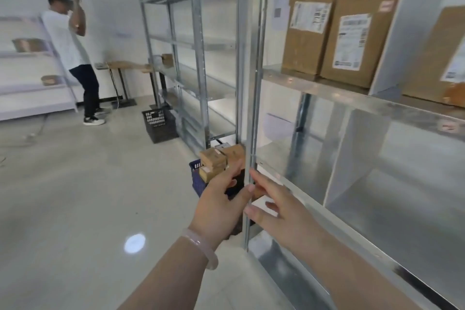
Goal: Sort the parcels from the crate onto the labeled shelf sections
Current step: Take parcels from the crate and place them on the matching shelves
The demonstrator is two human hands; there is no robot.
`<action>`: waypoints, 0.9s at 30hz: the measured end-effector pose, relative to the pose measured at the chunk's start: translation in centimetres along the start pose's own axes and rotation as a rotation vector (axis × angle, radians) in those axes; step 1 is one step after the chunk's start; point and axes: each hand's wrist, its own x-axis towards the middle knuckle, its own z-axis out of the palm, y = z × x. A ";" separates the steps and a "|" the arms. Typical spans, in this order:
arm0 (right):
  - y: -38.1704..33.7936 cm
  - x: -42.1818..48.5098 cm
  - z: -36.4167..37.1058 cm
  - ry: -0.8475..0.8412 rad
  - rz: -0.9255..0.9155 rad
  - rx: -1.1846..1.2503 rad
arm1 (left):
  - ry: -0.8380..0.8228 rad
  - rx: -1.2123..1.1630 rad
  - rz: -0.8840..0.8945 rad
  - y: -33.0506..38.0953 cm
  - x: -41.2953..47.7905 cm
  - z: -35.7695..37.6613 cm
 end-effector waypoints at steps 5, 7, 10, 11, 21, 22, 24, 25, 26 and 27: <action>2.8 6.0 1.9 -0.074 0.026 0.031 | 0.040 0.016 -0.101 -4.0 4.8 -1.6; 4.0 9.0 2.2 -0.079 0.032 0.048 | 0.058 0.039 -0.117 -5.4 7.6 -2.2; 5.7 14.0 2.5 -0.116 0.034 0.082 | 0.079 0.058 -0.123 -7.1 12.1 -2.9; 6.1 15.7 2.7 -0.137 0.039 0.084 | 0.079 0.065 -0.134 -7.5 13.4 -3.1; 9.5 29.7 6.0 -0.197 0.048 0.079 | 0.096 0.149 -0.195 -14.3 25.2 -6.7; 9.9 30.9 6.6 -0.196 0.052 0.064 | 0.080 0.147 -0.190 -15.2 26.5 -7.2; 10.6 33.6 7.8 -0.186 0.081 0.057 | 0.048 0.122 -0.175 -17.3 29.2 -8.3; 11.0 35.1 8.4 -0.179 0.094 0.067 | 0.030 0.112 -0.172 -18.4 30.6 -8.9; 11.3 36.7 9.1 -0.169 0.103 0.070 | 0.014 0.109 -0.173 -19.6 32.1 -9.6; 11.6 38.4 9.9 -0.153 0.113 0.064 | 0.000 0.104 -0.173 -20.9 33.7 -10.5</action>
